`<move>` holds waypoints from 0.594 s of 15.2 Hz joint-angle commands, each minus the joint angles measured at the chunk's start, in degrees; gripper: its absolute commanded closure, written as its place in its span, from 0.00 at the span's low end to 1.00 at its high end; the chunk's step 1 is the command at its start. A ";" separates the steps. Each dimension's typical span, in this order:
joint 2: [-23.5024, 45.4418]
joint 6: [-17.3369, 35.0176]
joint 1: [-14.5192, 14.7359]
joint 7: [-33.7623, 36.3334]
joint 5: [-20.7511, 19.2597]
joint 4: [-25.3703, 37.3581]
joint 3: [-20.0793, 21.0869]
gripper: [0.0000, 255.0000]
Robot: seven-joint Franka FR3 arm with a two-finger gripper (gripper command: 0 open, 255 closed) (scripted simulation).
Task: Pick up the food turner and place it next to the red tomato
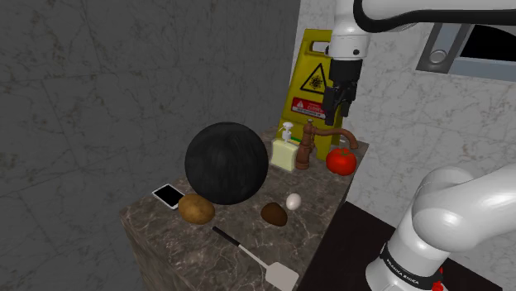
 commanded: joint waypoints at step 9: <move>-0.75 13.54 3.62 5.53 5.38 -12.14 6.33 0.00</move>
